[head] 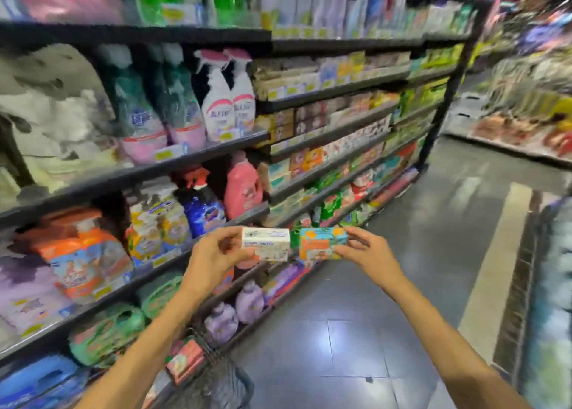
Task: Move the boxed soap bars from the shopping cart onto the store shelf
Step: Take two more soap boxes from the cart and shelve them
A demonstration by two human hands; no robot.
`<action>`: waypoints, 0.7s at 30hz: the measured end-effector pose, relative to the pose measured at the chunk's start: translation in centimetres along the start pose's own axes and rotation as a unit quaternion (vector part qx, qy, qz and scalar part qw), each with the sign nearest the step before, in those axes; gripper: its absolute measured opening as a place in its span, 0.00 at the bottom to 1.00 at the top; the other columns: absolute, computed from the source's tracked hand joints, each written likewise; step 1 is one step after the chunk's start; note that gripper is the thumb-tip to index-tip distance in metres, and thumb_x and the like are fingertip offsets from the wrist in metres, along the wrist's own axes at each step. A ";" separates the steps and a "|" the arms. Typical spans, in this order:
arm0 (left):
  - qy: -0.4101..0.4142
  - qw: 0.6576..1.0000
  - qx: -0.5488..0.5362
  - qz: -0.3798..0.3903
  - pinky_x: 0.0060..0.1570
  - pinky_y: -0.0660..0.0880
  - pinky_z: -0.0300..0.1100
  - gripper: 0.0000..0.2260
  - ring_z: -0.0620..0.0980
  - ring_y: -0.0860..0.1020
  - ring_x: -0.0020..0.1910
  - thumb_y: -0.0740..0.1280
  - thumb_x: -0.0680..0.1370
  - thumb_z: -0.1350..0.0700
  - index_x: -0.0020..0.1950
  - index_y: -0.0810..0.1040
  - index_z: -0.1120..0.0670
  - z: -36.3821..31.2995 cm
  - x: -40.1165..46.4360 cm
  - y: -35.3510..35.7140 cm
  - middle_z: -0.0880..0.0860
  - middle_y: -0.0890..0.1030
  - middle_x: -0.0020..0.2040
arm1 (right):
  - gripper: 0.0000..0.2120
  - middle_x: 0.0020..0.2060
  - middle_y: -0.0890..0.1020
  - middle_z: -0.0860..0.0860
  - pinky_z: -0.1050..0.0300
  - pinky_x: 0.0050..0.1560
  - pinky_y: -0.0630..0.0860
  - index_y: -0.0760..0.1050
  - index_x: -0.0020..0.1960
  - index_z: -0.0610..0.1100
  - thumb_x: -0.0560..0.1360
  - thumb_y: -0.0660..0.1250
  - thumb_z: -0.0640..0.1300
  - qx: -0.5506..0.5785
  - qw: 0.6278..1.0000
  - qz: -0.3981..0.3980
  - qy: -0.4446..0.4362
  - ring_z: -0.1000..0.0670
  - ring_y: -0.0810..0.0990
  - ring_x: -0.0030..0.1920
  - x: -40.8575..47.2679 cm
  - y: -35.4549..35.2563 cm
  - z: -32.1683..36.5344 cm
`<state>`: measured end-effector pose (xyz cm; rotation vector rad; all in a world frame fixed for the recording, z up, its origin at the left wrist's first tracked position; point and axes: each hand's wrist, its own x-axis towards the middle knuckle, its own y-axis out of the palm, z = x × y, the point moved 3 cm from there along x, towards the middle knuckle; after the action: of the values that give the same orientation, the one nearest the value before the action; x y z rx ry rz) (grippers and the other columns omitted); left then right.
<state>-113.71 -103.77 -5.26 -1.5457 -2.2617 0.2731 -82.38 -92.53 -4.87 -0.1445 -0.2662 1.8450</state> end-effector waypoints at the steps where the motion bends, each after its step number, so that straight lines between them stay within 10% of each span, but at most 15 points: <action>1: 0.008 1.000 -0.003 0.003 0.52 0.81 0.42 0.20 0.47 0.85 0.49 0.79 0.69 0.65 0.61 0.82 0.57 -1.1 1.3 2.1 0.53 0.87 0.51 | 0.21 0.47 0.84 0.47 0.71 0.43 0.77 0.76 0.59 0.42 0.70 0.75 0.28 0.001 1.000 -0.012 -0.006 0.64 0.83 0.41 0.8 -2.3 0.2; 9: 0.057 0.997 -0.040 0.039 0.46 0.78 0.31 0.18 0.43 0.84 0.51 0.80 0.70 0.61 0.58 0.83 0.51 -8.5 9.4 16.3 0.45 0.87 0.49 | 0.19 0.48 0.86 0.46 0.68 0.45 0.79 0.79 0.60 0.38 0.70 0.76 0.31 -0.027 0.996 -0.074 -0.040 0.63 0.84 0.44 6.1 -18.2 -0.4; 21: 0.115 0.989 -0.027 0.092 0.57 0.80 0.47 0.18 0.40 0.82 0.55 0.79 0.72 0.56 0.59 0.81 0.44 -12.6 27.9 30.8 0.42 0.85 0.54 | 0.17 0.47 0.87 0.49 0.64 0.46 0.80 0.80 0.57 0.47 0.71 0.76 0.35 0.004 0.989 -0.141 -0.044 0.54 0.86 0.48 19.7 -32.2 -2.2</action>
<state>-91.12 -67.16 0.42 -1.7210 -1.9682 0.0793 -57.56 -64.83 1.95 -0.0180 -0.3240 1.5736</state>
